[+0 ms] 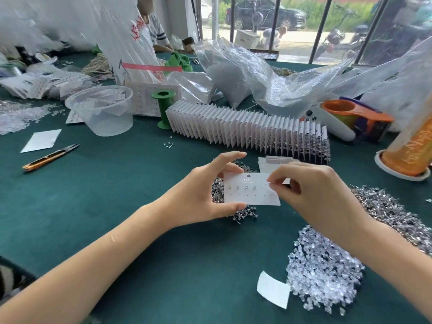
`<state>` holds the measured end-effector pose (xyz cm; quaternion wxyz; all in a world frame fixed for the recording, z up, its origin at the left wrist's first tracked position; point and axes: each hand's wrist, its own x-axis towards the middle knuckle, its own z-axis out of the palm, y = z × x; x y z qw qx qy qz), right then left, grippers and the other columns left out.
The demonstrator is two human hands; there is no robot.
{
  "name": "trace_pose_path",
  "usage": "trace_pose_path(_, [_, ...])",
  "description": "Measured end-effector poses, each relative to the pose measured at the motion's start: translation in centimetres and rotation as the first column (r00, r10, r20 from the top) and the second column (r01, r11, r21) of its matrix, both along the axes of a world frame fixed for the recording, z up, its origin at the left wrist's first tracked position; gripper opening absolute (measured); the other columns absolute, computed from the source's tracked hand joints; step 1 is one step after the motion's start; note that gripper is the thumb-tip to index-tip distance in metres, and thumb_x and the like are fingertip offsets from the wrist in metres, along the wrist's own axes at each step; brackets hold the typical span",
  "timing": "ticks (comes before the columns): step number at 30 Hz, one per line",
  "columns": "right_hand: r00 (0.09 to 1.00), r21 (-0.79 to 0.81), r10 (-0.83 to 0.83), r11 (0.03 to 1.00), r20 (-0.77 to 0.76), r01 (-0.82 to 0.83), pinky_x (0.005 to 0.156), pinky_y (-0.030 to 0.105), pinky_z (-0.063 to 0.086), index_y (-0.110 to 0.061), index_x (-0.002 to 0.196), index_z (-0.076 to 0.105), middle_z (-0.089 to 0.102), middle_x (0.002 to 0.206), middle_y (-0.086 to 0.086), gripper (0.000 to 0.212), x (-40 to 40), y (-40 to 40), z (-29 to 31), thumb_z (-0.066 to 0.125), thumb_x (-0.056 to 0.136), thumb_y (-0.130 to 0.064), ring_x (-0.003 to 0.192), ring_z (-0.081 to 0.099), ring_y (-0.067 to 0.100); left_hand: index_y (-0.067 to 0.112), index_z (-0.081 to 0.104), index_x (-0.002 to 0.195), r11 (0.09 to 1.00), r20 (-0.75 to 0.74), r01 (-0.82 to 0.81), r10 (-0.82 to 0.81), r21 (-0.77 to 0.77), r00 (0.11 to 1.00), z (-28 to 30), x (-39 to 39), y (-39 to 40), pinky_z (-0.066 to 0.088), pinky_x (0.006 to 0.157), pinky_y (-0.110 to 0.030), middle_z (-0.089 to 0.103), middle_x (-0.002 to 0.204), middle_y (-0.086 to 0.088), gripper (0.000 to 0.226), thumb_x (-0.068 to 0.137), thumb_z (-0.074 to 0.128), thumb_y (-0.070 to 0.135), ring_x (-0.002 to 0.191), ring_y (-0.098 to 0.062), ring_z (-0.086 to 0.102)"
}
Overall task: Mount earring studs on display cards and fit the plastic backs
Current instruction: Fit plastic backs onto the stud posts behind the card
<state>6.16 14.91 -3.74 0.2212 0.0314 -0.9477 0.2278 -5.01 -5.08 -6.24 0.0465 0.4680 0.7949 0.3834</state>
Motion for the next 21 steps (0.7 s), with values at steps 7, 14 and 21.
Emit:
trace_pose_path(7, [0.999, -0.047, -0.028, 0.998, 0.036, 0.029, 0.060, 0.024, 0.047, -0.030, 0.078, 0.069, 0.061, 0.068, -0.024, 0.012, 0.1, 0.6, 0.6, 0.073, 0.080, -0.018, 0.055, 0.052, 0.005, 0.035, 0.030, 0.140, 1.000, -0.005, -0.024, 0.024, 0.007, 1.000, 0.1, -0.3, 0.0, 0.038, 0.104, -0.026, 0.059, 0.123, 0.013, 0.084, 0.072, 0.079, 0.041, 0.115, 0.001, 0.052])
trace_pose_path(14, [1.000, 0.058, 0.004, 0.998, -0.004, -0.003, 0.062, 0.021, 0.040, -0.018, 0.081, 0.071, 0.059, 0.077, -0.017, 0.010, 0.1, -0.2, 0.1, 0.075, 0.080, -0.008, 0.060, 0.040, -0.014, 0.036, 0.030, 0.140, 1.000, 0.007, -0.003, 0.003, 0.008, 1.000, -0.1, -0.3, 0.0, 0.038, 0.103, -0.021, 0.059, 0.123, 0.014, 0.084, 0.072, 0.079, 0.040, 0.114, 0.001, 0.053])
trace_pose_path(21, [0.971, -0.136, 0.059, 0.990, 0.231, -0.028, 0.056, 0.016, 0.039, -0.035, 0.070, 0.069, 0.063, 0.066, -0.022, 0.007, 0.4, 1.3, 1.1, 0.068, 0.077, -0.032, 0.057, 0.052, 0.002, 0.047, 0.027, 0.136, 0.998, -0.010, -0.063, 0.063, 0.018, 0.998, -0.1, -0.6, -0.1, 0.036, 0.101, -0.016, 0.057, 0.123, 0.018, 0.082, 0.072, 0.077, 0.045, 0.114, 0.006, 0.050])
